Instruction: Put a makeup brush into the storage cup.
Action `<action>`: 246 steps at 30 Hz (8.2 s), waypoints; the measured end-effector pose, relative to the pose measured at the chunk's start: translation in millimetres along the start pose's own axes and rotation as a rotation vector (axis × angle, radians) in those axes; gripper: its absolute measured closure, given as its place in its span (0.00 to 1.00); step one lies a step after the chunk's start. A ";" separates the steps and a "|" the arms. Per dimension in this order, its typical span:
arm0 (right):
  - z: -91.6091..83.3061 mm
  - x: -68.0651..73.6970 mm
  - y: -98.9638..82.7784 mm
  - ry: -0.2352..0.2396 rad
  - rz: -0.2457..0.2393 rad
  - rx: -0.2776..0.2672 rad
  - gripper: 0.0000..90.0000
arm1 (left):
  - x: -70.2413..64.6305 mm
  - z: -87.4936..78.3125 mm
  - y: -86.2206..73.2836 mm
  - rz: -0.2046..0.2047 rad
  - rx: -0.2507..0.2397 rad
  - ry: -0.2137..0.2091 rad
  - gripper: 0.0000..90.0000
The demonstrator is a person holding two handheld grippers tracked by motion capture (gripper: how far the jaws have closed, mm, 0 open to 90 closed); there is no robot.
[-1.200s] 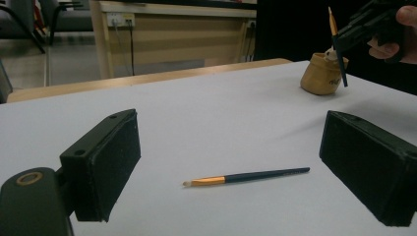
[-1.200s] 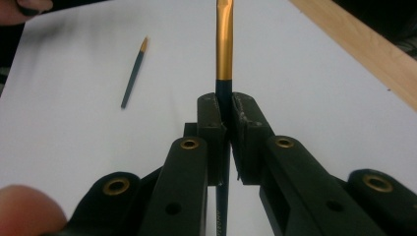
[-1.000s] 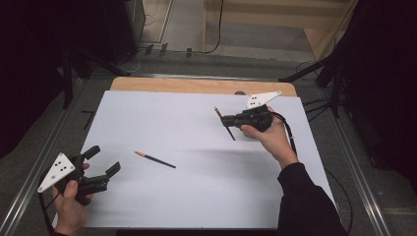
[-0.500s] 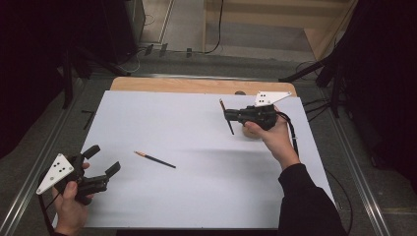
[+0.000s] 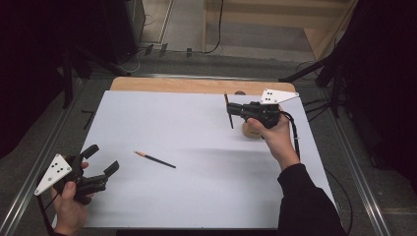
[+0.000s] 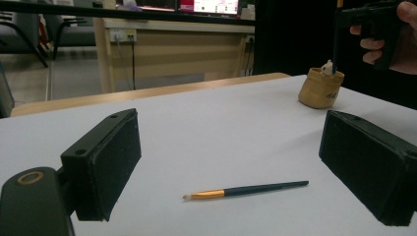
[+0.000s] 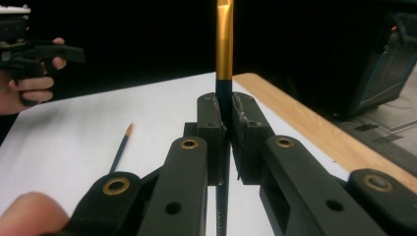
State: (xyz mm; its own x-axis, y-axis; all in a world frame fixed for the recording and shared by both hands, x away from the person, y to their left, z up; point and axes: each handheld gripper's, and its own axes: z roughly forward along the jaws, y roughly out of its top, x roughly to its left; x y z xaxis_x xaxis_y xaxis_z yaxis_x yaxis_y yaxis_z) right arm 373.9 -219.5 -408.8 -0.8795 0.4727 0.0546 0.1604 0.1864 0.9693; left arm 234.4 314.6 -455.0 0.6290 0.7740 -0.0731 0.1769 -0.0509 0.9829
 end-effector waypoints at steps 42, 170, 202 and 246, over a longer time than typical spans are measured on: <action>-32.5 -12.9 -5.5 -0.238 0.023 -0.235 0.94 | -1.0 0.8 -0.1 0.007 0.010 0.001 0.10; -139.4 78.4 -100.5 -0.502 0.237 -0.077 0.00 | -2.5 -4.5 -0.5 0.022 0.015 0.027 0.10; -186.9 94.0 -117.2 -0.603 0.274 -0.136 0.00 | -6.2 -4.6 1.6 0.035 0.017 0.032 0.10; -185.8 94.3 -120.5 -0.578 0.270 -0.124 0.00 | 2.8 70.5 36.3 0.058 0.082 -0.110 0.12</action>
State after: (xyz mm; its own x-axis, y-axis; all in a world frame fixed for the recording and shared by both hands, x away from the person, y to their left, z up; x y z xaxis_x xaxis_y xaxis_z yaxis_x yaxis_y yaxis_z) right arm 188.4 -357.4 -476.0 -0.4274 0.8827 0.1955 0.2587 -0.0878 0.9620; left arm 296.0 270.4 -431.5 0.7182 0.6948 -0.0393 0.1965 -0.1483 0.9692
